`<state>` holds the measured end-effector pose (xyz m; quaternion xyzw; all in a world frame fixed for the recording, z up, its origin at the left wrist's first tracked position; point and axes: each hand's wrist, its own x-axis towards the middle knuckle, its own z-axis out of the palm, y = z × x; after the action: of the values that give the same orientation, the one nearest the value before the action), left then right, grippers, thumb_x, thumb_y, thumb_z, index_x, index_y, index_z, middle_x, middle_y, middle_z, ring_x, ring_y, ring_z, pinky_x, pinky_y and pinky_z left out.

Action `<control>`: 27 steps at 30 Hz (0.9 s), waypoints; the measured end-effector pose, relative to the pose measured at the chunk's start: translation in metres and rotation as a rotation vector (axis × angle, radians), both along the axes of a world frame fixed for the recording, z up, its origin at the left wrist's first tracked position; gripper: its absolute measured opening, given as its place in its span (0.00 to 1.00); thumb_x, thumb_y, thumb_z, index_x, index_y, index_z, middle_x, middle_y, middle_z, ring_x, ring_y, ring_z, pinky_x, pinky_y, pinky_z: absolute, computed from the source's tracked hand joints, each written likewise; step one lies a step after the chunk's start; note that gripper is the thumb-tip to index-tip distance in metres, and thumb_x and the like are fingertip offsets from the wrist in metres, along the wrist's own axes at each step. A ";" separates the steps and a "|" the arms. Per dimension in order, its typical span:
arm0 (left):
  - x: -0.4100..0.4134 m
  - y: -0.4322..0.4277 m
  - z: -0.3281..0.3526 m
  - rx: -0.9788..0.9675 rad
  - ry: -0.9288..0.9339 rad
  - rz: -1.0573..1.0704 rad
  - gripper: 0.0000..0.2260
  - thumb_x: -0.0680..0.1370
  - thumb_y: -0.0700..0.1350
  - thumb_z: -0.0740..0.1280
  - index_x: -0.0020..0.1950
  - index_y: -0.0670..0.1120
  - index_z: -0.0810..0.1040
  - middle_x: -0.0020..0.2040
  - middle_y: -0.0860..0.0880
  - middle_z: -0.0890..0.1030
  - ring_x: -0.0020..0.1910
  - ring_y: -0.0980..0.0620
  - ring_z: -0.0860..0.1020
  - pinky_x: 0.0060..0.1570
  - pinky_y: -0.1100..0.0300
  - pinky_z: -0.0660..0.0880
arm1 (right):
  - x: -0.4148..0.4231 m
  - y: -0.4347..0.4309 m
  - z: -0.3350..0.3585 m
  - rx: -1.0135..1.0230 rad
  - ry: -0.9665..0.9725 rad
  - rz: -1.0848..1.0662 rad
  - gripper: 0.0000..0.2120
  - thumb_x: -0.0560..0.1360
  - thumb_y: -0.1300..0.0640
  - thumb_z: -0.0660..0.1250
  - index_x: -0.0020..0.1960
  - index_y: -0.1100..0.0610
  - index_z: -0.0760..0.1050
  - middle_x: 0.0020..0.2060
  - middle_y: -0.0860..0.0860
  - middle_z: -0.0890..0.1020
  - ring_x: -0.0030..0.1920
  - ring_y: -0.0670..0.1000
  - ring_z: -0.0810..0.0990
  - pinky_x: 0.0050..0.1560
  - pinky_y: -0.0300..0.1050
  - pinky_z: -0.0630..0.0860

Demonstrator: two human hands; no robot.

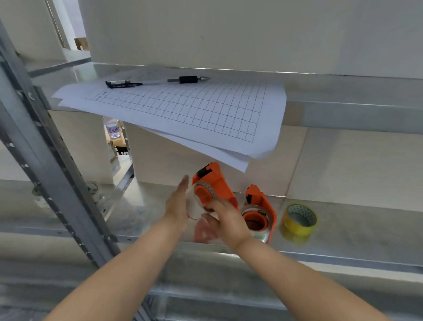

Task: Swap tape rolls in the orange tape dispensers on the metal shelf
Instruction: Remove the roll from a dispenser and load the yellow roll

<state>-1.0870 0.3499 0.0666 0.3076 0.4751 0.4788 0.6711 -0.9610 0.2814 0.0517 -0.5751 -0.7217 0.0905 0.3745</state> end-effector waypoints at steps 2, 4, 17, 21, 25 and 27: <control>0.004 -0.003 -0.001 -0.093 -0.074 0.063 0.17 0.78 0.57 0.58 0.44 0.44 0.76 0.45 0.42 0.81 0.40 0.45 0.79 0.40 0.54 0.75 | 0.005 -0.007 0.000 0.017 -0.012 0.005 0.08 0.73 0.60 0.66 0.51 0.63 0.76 0.47 0.60 0.82 0.48 0.59 0.79 0.44 0.47 0.73; 0.009 -0.008 -0.005 -0.152 -0.107 0.122 0.15 0.80 0.51 0.55 0.44 0.44 0.74 0.50 0.40 0.78 0.42 0.45 0.78 0.42 0.53 0.75 | 0.010 -0.014 0.001 -0.001 0.018 0.013 0.08 0.75 0.60 0.65 0.52 0.63 0.76 0.47 0.60 0.82 0.49 0.59 0.80 0.46 0.50 0.75; 0.102 -0.027 0.019 -0.170 -0.312 0.052 0.15 0.81 0.43 0.51 0.47 0.41 0.75 0.45 0.42 0.79 0.42 0.47 0.77 0.54 0.50 0.73 | 0.110 -0.050 0.054 0.222 -0.083 -0.129 0.11 0.73 0.62 0.63 0.54 0.64 0.76 0.48 0.63 0.81 0.49 0.63 0.78 0.47 0.56 0.77; 0.122 -0.027 0.020 -0.206 -0.270 0.095 0.14 0.81 0.42 0.52 0.42 0.42 0.75 0.41 0.42 0.78 0.40 0.47 0.77 0.53 0.49 0.75 | 0.173 -0.054 0.052 0.170 -0.022 -0.371 0.10 0.74 0.62 0.64 0.55 0.63 0.76 0.49 0.65 0.80 0.50 0.65 0.77 0.48 0.56 0.75; 0.145 -0.033 0.030 -0.251 -0.291 0.071 0.14 0.80 0.43 0.54 0.53 0.41 0.77 0.49 0.39 0.79 0.49 0.41 0.79 0.57 0.43 0.75 | 0.231 -0.070 0.027 -0.025 -0.124 -0.522 0.12 0.75 0.61 0.63 0.57 0.61 0.75 0.54 0.65 0.78 0.53 0.65 0.76 0.48 0.55 0.75; 0.161 -0.037 0.034 -0.248 -0.253 0.066 0.13 0.80 0.43 0.55 0.54 0.41 0.78 0.50 0.39 0.80 0.50 0.41 0.79 0.52 0.44 0.77 | 0.252 -0.082 0.016 -0.100 -0.161 -0.527 0.11 0.75 0.61 0.63 0.57 0.61 0.75 0.54 0.64 0.78 0.53 0.65 0.75 0.48 0.55 0.74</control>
<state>-0.9256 0.3130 0.1002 0.1440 0.4521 0.4730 0.7424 -0.7088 0.1997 0.0677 -0.7661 -0.5693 -0.0205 0.2976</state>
